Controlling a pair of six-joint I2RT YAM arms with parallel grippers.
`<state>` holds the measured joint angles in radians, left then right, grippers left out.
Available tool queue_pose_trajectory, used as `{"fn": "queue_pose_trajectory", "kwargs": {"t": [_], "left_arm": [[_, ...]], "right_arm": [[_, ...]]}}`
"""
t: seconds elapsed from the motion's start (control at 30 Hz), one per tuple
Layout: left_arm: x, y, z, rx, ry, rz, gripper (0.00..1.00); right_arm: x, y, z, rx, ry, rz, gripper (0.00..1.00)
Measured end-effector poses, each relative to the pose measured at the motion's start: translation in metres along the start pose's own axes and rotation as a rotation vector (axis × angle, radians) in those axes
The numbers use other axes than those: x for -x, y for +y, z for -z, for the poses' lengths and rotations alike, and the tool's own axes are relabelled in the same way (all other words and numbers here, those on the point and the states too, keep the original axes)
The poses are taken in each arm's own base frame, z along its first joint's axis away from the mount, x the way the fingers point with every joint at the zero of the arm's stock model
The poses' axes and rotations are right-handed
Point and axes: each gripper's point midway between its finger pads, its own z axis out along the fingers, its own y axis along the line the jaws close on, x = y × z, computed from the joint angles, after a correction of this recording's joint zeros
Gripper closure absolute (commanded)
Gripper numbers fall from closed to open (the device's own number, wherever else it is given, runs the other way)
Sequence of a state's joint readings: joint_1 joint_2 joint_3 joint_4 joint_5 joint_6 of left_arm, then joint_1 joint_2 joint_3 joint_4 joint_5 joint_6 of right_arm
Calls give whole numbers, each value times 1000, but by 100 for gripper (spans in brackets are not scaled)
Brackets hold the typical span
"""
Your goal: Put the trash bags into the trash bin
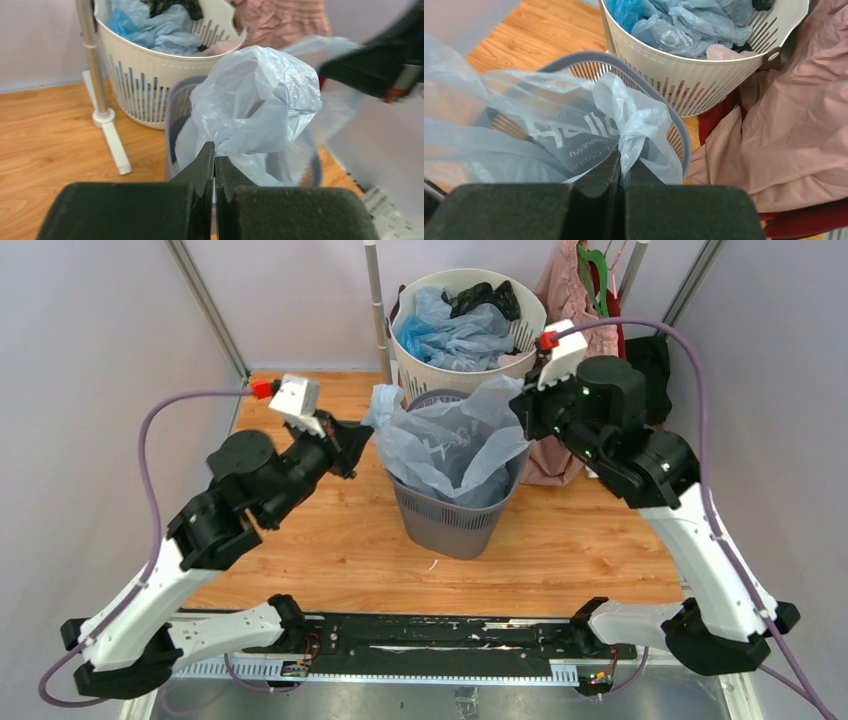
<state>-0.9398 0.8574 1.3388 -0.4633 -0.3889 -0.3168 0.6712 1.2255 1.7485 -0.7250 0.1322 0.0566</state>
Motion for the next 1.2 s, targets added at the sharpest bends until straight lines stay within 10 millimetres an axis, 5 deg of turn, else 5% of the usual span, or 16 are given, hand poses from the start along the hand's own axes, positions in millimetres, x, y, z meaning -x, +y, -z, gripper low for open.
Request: {"fn": "queue_pose_trajectory", "kwargs": {"t": [0.2,0.4,0.57,0.77,0.97,1.2], "left_arm": [[-33,33,-53,94,157,-22,99],[-48,60,-71,122,217,2,100],[-33,55,-87,45,160,24,100],[-46,42,-118,-73,181,42,100],[-63,40,-101,-99,214,54,100],[-38,46,-57,-54,182,41,100]], "right_arm": [[6,2,33,27,-62,-83,100],[-30,13,27,67,10,-151,100],[-57,20,17,83,60,-196,100],[-47,23,18,102,12,-235,100],[-39,32,23,152,-14,-269,100],[-33,34,43,181,-57,-298,100]]}}
